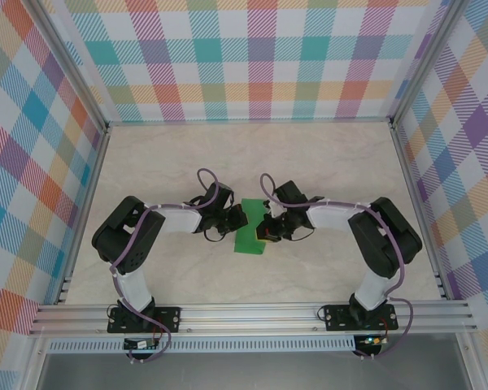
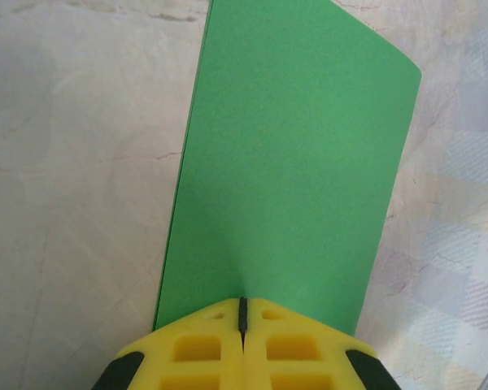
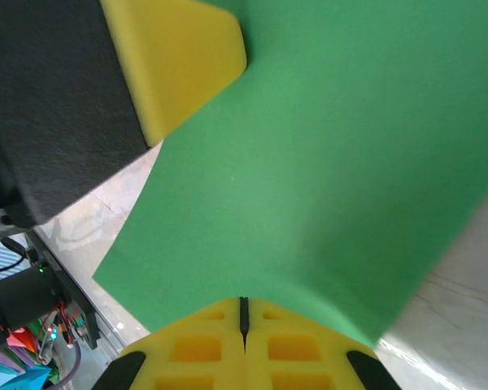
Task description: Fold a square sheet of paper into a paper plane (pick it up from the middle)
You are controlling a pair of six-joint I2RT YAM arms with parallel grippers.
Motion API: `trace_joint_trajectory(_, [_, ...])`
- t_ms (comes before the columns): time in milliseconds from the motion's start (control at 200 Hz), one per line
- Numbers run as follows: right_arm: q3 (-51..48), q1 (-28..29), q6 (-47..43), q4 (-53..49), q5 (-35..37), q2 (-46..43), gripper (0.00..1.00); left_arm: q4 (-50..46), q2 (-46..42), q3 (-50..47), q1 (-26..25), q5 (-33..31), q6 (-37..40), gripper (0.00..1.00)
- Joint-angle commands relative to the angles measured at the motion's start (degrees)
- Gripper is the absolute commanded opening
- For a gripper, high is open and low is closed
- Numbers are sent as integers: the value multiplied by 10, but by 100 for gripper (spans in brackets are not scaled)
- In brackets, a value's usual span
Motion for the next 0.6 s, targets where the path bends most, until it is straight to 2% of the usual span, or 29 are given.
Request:
trace_joint_trajectory(0, [-5,15,2,-2,-12,21,0,-170,72,-60,8,-101,-2,0])
trace_joint_trajectory(250, [-73,17,-25,-29,0,-11,0,-174,78,-57,8,-105,-2,0])
trace_joint_trajectory(400, [-113,17,-47,-76,39,-50,0,-177,76,-53,8,-108,-2,0])
trace_joint_trajectory(595, [-70,15,-51,-97,69,-110,0,-199,56,-30,9,-116,12,0])
